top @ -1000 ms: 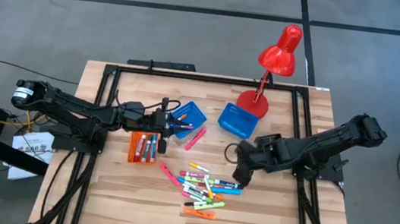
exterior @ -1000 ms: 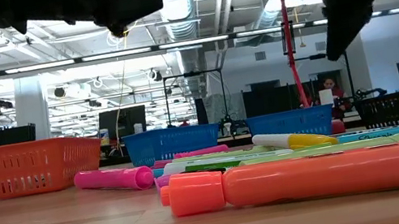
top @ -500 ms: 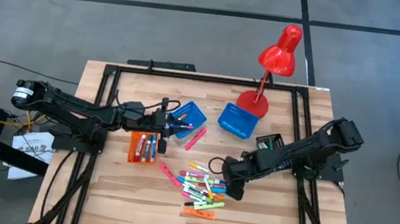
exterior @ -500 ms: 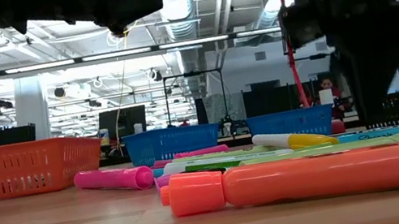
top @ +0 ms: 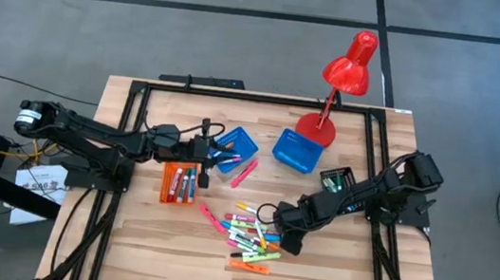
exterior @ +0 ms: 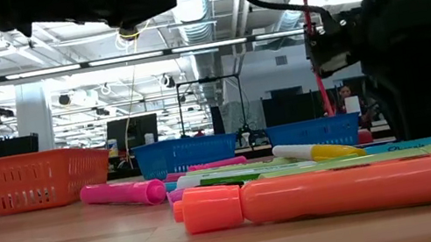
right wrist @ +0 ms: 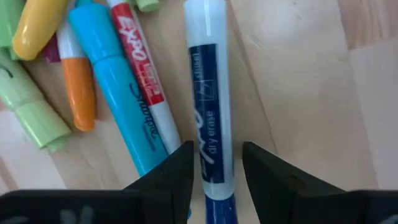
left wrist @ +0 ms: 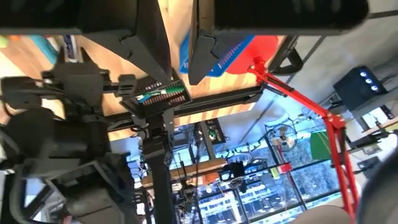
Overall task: Pick & Place Markers
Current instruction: Put the large dark blue marker pen into the orange bin
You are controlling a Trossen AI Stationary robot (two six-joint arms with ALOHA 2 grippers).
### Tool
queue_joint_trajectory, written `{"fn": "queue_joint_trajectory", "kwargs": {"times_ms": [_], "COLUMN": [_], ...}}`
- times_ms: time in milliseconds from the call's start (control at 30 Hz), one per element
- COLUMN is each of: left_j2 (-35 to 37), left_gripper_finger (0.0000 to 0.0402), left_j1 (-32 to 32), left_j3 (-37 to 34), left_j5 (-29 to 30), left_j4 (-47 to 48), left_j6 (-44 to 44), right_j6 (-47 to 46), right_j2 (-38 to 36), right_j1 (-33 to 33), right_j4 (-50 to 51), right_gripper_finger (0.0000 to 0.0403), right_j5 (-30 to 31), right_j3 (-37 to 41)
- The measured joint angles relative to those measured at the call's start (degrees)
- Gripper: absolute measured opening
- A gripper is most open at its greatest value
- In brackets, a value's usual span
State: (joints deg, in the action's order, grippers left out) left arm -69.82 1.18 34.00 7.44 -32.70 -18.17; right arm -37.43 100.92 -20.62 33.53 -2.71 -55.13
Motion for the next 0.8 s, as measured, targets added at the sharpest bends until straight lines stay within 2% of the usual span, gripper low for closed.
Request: {"fn": "queue_joint_trajectory", "kwargs": {"times_ms": [200,433,533,700,800], "left_j2": [0.0,0.0,0.0,0.0,0.0], "left_gripper_finger": [0.0053,0.0053,0.0053,0.0053,0.0053], "left_j1": [-1.37,-1.34,-1.34,-1.29,-1.28], "left_j3": [0.0,0.0,0.0,0.0,0.0], "left_j5": [0.03,0.0,0.0,0.02,0.0], "left_j4": [-0.01,0.03,0.06,0.06,0.08], "left_j6": [0.45,0.61,1.2,2.48,2.58], "right_j6": [2.78,7.19,9.76,13.91,21.48], "right_j2": [2.03,0.8,-0.76,-5.77,-9.59], "right_j1": [0.0,0.16,0.7,2.44,3.11], "right_j4": [0.43,0.34,-0.29,-2.32,-2.69], "right_gripper_finger": [0.0122,0.0049,0.0044,0.0044,0.006], "right_j5": [3.14,3.75,3.84,9.91,17.64], "right_j3": [-0.13,0.21,0.4,-0.3,-1.32]}}
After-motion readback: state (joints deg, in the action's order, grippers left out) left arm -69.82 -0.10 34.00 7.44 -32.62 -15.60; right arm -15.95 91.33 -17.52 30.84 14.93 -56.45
